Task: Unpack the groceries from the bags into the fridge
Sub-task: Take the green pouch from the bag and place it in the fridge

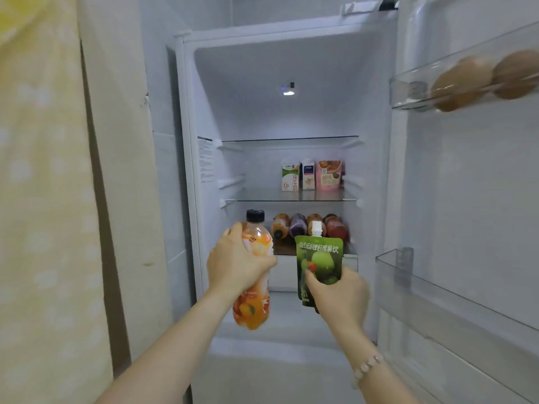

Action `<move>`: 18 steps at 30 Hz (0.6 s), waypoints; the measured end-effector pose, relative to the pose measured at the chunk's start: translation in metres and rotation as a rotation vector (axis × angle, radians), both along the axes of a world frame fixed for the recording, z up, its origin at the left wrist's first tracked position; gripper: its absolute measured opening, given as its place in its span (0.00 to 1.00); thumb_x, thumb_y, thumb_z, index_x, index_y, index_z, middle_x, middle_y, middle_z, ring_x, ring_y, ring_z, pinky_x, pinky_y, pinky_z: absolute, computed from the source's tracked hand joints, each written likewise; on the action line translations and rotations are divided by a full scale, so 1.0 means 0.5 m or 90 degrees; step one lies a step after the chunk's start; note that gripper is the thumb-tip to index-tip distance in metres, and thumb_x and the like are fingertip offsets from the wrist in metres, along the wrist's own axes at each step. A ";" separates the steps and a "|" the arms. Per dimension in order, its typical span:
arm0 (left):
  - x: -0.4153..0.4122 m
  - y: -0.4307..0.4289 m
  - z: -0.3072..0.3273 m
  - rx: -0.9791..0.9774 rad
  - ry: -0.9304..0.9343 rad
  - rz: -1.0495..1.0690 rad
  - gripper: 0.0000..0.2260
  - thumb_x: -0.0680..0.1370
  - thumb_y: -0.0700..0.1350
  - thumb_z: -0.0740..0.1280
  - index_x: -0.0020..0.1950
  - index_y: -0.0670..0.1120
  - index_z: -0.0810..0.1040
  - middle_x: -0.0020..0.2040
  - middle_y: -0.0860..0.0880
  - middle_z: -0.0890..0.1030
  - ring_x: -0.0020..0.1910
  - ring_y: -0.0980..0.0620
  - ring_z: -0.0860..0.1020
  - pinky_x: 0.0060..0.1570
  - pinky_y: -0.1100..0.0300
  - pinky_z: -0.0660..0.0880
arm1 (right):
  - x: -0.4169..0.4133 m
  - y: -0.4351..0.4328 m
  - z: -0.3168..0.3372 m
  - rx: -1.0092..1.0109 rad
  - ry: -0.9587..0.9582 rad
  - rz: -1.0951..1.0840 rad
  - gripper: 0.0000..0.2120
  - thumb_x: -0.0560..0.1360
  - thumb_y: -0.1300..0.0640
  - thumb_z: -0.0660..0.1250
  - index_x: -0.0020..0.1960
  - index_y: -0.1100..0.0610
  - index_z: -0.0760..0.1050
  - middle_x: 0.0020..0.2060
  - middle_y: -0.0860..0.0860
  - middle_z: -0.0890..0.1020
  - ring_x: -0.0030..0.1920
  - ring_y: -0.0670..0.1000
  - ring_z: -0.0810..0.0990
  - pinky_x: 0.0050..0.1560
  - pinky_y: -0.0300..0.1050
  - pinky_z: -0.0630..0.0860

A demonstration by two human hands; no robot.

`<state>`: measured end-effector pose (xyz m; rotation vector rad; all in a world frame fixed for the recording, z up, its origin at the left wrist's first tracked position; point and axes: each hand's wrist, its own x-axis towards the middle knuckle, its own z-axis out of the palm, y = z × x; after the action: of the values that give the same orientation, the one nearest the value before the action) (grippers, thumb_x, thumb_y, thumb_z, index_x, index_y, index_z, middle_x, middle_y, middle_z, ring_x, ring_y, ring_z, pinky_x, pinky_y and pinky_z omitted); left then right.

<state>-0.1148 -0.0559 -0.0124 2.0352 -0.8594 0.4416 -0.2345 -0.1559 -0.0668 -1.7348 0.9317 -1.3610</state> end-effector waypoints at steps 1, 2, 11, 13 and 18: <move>0.022 -0.027 0.003 -0.002 0.001 0.001 0.36 0.63 0.58 0.74 0.67 0.50 0.67 0.60 0.51 0.75 0.56 0.50 0.74 0.47 0.61 0.68 | 0.018 -0.024 0.009 -0.015 0.007 -0.005 0.11 0.68 0.52 0.74 0.33 0.54 0.75 0.29 0.48 0.77 0.32 0.48 0.77 0.30 0.43 0.75; 0.043 -0.054 0.005 -0.008 0.000 0.002 0.36 0.64 0.58 0.74 0.68 0.50 0.67 0.60 0.51 0.74 0.56 0.49 0.74 0.48 0.61 0.67 | 0.036 -0.049 0.018 -0.033 0.007 -0.009 0.11 0.68 0.52 0.74 0.33 0.54 0.74 0.28 0.47 0.76 0.31 0.46 0.75 0.29 0.40 0.72; 0.180 -0.210 -0.064 -0.014 0.032 0.008 0.29 0.62 0.56 0.74 0.59 0.51 0.70 0.54 0.53 0.75 0.52 0.50 0.74 0.46 0.61 0.66 | 0.183 -0.210 -0.026 -0.047 0.026 -0.007 0.10 0.68 0.52 0.75 0.37 0.57 0.78 0.30 0.49 0.76 0.34 0.50 0.75 0.34 0.43 0.72; 0.205 -0.225 -0.090 0.013 0.041 0.018 0.27 0.61 0.57 0.74 0.56 0.51 0.70 0.53 0.52 0.75 0.52 0.49 0.74 0.46 0.60 0.68 | 0.201 -0.222 -0.050 -0.033 0.049 -0.019 0.10 0.68 0.52 0.75 0.37 0.57 0.77 0.30 0.48 0.75 0.33 0.50 0.74 0.34 0.41 0.68; 0.259 -0.248 -0.136 0.074 0.065 0.019 0.31 0.61 0.56 0.74 0.60 0.50 0.69 0.57 0.51 0.74 0.55 0.46 0.74 0.51 0.55 0.72 | 0.244 -0.247 -0.088 0.018 0.094 -0.023 0.11 0.68 0.50 0.75 0.39 0.56 0.76 0.34 0.50 0.77 0.36 0.51 0.74 0.34 0.39 0.66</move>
<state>0.0148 -0.1799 -0.0803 2.1607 -0.8092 0.3074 -0.1127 -0.2792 -0.1110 -1.8241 1.0632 -1.2483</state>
